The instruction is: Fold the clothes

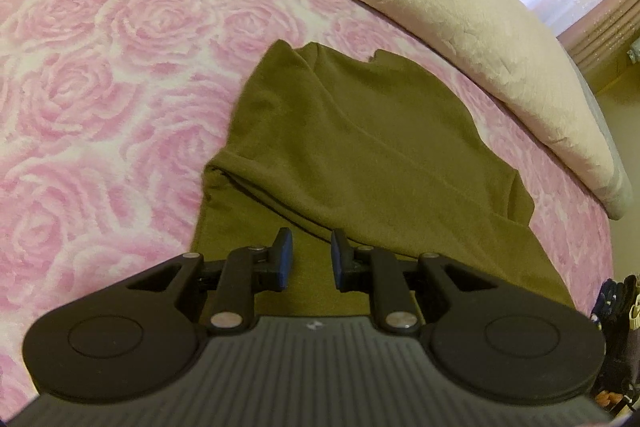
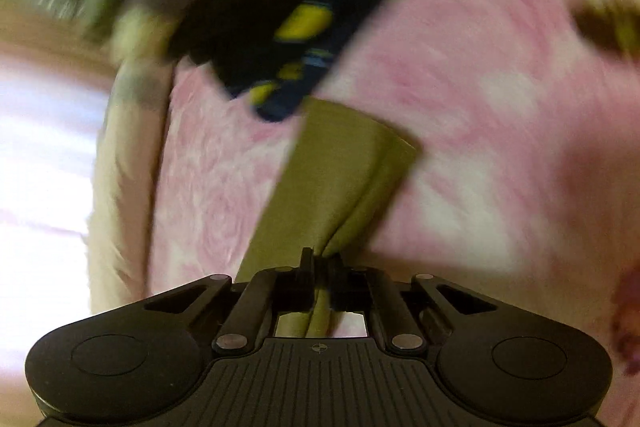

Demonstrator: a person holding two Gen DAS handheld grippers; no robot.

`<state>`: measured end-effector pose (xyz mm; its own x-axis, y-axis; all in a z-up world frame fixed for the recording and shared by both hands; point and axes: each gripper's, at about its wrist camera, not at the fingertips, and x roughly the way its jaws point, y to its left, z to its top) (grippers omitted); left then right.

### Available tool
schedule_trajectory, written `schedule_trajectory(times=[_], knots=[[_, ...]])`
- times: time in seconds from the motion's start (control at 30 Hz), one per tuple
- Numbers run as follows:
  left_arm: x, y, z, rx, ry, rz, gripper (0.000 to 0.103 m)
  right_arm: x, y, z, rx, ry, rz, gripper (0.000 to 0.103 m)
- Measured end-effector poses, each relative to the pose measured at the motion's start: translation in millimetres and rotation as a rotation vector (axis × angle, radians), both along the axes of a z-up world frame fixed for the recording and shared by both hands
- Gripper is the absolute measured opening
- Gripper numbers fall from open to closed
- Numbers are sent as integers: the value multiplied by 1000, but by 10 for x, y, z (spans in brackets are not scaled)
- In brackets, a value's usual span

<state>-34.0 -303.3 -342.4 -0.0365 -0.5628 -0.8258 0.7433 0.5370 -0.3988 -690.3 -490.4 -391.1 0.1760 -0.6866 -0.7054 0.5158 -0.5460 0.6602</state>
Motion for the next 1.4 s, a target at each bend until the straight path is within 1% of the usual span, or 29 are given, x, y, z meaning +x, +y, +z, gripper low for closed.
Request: schedule_trajectory(times=[0.07, 0.1, 0.13, 0.23, 0.33, 0.47, 0.5, 0.53, 0.57, 0.6, 0.77, 0.87, 0.93, 1.03, 1.07, 1.13, 1.2, 1.3, 1.4], knots=[[56, 47, -2, -3, 14, 23, 15, 226, -145, 253, -29, 154, 107, 3], [84, 71, -3, -5, 22, 35, 15, 424, -217, 431, -65, 239, 178, 3], [112, 99, -6, -8, 33, 48, 15, 637, -262, 576, -105, 295, 240, 3], [169, 187, -7, -17, 63, 84, 15, 1330, -337, 1014, -235, 451, 432, 3], [200, 279, 2, -27, 82, 109, 15, 2233, -163, 1345, -380, 558, 669, 4], [228, 385, -13, -36, 104, 139, 15, 2844, 280, 1114, -363, 626, 917, 4], [232, 411, -27, -36, 110, 148, 15, 2997, 391, 1056, -358, 642, 980, 18], [236, 433, -41, -37, 119, 156, 15, 3149, 501, 998, -353, 658, 1042, 36], [236, 452, -56, -38, 131, 162, 16, 3302, 612, 940, -347, 674, 1104, 92], [234, 469, -71, -38, 143, 166, 16, 3455, 723, 882, -341, 689, 1167, 101], [147, 465, -129, -42, 167, 131, 18, 4207, 1270, 593, -304, 761, 1476, 101], [70, 346, -162, -53, 190, 104, 19, 3825, 1090, 431, -152, 720, 1392, 101], [19, 208, -159, -67, 194, 79, 20, 3505, 923, 384, -52, 654, 1286, 101], [-61, -54, -137, -97, 199, 33, 27, 2986, 678, 340, 58, 503, 1069, 101], [-82, -147, -137, -103, 203, 17, 27, 2821, 597, 319, 87, 450, 989, 101], [-114, -330, -159, -110, 216, -9, 28, 2515, 497, 298, 129, 353, 855, 101], [-119, -501, -223, -102, 242, -20, 29, 2326, 443, 288, 151, 297, 752, 100], [-97, -695, -390, -57, 278, -19, 29, 2156, 385, 298, 152, 286, 682, 100], [-94, -803, -548, 2, 292, -24, 28, 2062, 431, 357, 148, 300, 674, 100]])
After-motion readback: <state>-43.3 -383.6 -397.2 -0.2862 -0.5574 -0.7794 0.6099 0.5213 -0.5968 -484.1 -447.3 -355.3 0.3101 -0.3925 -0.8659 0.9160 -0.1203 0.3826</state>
